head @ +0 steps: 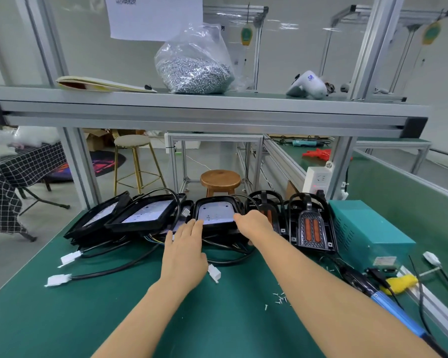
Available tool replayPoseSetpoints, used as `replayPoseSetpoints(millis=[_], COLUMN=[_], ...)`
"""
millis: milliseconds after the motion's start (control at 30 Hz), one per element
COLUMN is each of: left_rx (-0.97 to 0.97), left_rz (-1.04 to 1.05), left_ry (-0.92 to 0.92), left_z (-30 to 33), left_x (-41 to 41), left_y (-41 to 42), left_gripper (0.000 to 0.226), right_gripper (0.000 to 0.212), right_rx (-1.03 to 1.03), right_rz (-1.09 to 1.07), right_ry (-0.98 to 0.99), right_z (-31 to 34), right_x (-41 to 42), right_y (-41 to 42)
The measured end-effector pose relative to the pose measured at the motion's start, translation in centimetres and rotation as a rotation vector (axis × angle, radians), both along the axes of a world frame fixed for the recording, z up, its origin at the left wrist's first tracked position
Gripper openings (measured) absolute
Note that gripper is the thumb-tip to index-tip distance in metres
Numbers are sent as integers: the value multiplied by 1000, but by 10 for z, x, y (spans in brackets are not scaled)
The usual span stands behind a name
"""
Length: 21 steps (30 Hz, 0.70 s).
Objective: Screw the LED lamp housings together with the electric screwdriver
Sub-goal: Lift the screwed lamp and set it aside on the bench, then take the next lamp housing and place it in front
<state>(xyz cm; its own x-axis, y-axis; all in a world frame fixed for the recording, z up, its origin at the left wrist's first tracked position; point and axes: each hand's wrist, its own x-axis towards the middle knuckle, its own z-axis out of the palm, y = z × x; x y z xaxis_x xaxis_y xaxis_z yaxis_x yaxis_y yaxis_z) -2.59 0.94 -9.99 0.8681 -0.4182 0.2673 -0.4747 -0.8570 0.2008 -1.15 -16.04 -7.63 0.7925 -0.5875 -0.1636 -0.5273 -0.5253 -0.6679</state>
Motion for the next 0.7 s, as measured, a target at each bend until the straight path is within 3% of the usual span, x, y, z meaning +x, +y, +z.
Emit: replayPoseSetpoints(millis=[133, 267, 467, 567, 700], left_rx=[-172, -292, -395, -613, -1030], left_rz=[-37, -24, -21, -20, -59], left_ry=[114, 272, 399, 549, 700], left_z=[1, -1, 1, 2, 8], left_x=[1, 1, 5, 9, 12], left_y=[3, 5, 0, 1, 7], left_gripper=[71, 73, 69, 76, 67], right_gripper=[10, 30, 16, 12, 11], right_rx=[32, -48, -349, -361, -200], right_rz=[-41, -30, -4, 21, -5], right_ry=[-65, -74, 11, 24, -125], right_z=[-2, -7, 3, 8, 17], right_x=[5, 2, 3, 7, 1], right_y=[-8, -10, -7, -8, -17])
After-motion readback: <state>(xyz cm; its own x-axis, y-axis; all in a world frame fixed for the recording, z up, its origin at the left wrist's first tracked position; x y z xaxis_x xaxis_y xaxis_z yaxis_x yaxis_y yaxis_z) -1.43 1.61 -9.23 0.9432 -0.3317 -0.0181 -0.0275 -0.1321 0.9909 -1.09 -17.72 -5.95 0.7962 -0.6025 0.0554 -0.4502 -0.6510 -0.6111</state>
